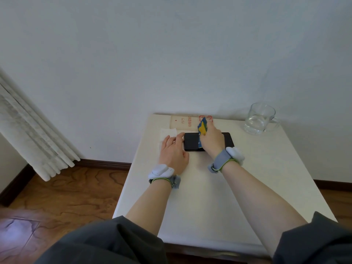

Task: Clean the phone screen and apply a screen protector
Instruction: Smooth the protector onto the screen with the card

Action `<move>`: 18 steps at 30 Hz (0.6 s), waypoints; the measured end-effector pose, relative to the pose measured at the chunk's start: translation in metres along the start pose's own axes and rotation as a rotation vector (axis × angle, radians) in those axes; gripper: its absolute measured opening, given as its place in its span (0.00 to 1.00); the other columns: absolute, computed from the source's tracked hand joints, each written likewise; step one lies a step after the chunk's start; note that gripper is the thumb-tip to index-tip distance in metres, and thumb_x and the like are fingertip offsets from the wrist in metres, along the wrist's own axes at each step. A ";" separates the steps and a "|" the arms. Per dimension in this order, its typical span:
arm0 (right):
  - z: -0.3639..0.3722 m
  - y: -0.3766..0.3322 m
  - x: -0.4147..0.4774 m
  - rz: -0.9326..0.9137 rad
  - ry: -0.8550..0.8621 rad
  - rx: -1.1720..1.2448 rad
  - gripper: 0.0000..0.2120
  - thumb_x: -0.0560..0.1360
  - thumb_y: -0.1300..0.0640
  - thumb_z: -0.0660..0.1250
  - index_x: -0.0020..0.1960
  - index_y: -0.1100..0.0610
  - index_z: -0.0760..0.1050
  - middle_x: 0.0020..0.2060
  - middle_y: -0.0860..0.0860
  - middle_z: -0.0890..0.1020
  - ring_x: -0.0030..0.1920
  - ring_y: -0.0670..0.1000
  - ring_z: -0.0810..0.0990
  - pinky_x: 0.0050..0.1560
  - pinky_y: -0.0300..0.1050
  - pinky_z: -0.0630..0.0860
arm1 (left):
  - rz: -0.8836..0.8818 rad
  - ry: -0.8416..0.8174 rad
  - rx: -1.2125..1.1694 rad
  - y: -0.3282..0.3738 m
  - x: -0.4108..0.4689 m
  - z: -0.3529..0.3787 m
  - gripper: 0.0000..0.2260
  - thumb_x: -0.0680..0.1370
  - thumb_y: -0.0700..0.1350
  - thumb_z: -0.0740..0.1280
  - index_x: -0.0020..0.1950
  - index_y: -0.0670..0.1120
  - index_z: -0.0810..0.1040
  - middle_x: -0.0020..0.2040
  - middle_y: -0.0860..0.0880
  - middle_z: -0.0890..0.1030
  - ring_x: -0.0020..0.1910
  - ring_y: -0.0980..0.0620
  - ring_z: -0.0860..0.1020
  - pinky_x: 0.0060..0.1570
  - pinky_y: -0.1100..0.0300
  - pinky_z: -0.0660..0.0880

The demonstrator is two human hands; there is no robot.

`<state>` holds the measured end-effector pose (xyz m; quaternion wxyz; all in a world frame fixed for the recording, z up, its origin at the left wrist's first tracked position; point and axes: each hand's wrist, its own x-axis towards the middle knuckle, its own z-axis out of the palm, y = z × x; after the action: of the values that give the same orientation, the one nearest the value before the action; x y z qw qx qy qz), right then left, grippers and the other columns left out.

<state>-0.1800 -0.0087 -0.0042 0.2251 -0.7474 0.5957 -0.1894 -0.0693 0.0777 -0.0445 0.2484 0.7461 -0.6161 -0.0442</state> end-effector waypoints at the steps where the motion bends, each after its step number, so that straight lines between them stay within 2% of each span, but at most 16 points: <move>1: 0.004 -0.005 -0.002 -0.022 -0.016 -0.004 0.18 0.78 0.61 0.58 0.67 0.58 0.64 0.54 0.61 0.79 0.56 0.65 0.76 0.56 0.52 0.70 | -0.003 -0.003 -0.001 0.000 0.000 0.000 0.28 0.73 0.40 0.58 0.73 0.45 0.59 0.65 0.50 0.76 0.69 0.50 0.64 0.73 0.61 0.43; 3: 0.009 -0.011 -0.004 -0.040 -0.052 0.039 0.18 0.78 0.61 0.58 0.67 0.58 0.64 0.56 0.60 0.79 0.57 0.64 0.75 0.61 0.53 0.70 | -0.005 -0.002 -0.007 0.000 0.000 0.000 0.28 0.73 0.40 0.58 0.73 0.45 0.59 0.65 0.50 0.76 0.69 0.51 0.64 0.73 0.61 0.43; 6: 0.000 -0.002 0.002 -0.019 0.013 0.139 0.14 0.76 0.61 0.58 0.61 0.58 0.69 0.53 0.59 0.80 0.55 0.64 0.77 0.57 0.54 0.72 | 0.002 0.005 -0.003 -0.001 0.000 -0.001 0.28 0.73 0.40 0.58 0.73 0.44 0.59 0.64 0.50 0.77 0.69 0.50 0.65 0.73 0.60 0.44; 11: -0.018 0.017 0.004 0.059 0.064 -0.012 0.05 0.77 0.62 0.57 0.52 0.58 0.67 0.51 0.61 0.80 0.53 0.64 0.76 0.55 0.51 0.67 | 0.004 0.002 0.001 -0.001 0.000 0.000 0.27 0.73 0.40 0.58 0.73 0.44 0.59 0.64 0.50 0.77 0.68 0.50 0.65 0.73 0.61 0.43; 15: 0.000 0.000 -0.004 -0.028 0.006 -0.071 0.16 0.78 0.60 0.57 0.66 0.58 0.64 0.54 0.61 0.80 0.56 0.64 0.76 0.60 0.53 0.66 | 0.005 0.012 0.004 -0.001 0.000 0.000 0.28 0.73 0.40 0.58 0.73 0.44 0.59 0.64 0.50 0.77 0.68 0.50 0.65 0.73 0.61 0.43; 18: 0.013 -0.014 -0.007 -0.092 -0.051 -0.017 0.14 0.78 0.59 0.57 0.64 0.58 0.66 0.56 0.59 0.80 0.58 0.63 0.75 0.61 0.53 0.65 | -0.003 0.006 -0.001 -0.001 -0.001 0.000 0.28 0.72 0.40 0.58 0.73 0.45 0.60 0.63 0.50 0.77 0.68 0.50 0.65 0.73 0.61 0.44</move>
<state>-0.1634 0.0020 -0.0073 0.2248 -0.7804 0.5564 -0.1755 -0.0688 0.0785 -0.0454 0.2504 0.7470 -0.6144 -0.0425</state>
